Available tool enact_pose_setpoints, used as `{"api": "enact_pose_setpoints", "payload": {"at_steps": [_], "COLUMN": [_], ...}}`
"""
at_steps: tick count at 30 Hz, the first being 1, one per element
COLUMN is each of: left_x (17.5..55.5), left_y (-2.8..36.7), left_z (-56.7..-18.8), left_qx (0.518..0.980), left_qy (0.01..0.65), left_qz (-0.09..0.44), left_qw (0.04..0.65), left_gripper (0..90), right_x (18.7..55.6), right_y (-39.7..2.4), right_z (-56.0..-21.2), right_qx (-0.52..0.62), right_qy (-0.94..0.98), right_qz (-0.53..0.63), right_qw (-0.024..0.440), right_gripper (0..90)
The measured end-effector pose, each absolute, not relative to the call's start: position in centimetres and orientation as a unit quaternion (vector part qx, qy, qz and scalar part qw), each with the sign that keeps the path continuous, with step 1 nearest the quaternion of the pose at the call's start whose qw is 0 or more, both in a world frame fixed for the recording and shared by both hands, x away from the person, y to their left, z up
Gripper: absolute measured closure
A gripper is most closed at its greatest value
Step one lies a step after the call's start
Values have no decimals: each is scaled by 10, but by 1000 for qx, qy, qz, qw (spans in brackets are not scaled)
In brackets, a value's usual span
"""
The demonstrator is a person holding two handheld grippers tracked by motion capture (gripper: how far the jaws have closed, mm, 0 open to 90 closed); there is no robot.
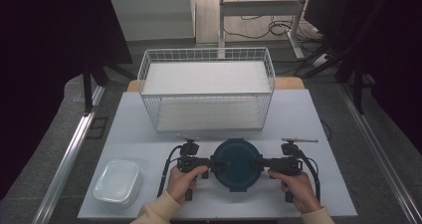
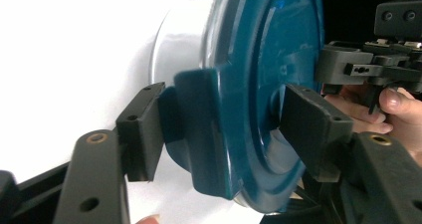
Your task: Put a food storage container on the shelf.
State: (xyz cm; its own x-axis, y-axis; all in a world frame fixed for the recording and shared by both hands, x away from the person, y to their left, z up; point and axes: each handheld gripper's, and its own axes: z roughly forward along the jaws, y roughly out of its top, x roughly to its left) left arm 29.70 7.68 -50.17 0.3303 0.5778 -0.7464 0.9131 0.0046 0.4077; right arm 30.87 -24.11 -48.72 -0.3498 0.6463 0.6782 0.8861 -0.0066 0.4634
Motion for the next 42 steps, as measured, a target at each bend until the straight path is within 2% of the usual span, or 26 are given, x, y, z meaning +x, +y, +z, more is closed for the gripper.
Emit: {"api": "enact_pose_setpoints", "payload": {"at_steps": [21, 42], "left_x": [290, 309], "left_y": [80, 95], "left_z": [-450, -381], "left_qx": [703, 698], "left_qy": [510, 506], "left_qz": [-115, -90], "left_qw": [482, 498], "left_gripper": [385, 385], "right_x": [306, 332], "right_y": [-239, -226], "right_z": [-443, -374], "right_qx": [-494, -461], "right_qy": [-714, -718], "right_qz": [-487, -516], "right_qw": [91, 72], "right_gripper": [412, 417]}}
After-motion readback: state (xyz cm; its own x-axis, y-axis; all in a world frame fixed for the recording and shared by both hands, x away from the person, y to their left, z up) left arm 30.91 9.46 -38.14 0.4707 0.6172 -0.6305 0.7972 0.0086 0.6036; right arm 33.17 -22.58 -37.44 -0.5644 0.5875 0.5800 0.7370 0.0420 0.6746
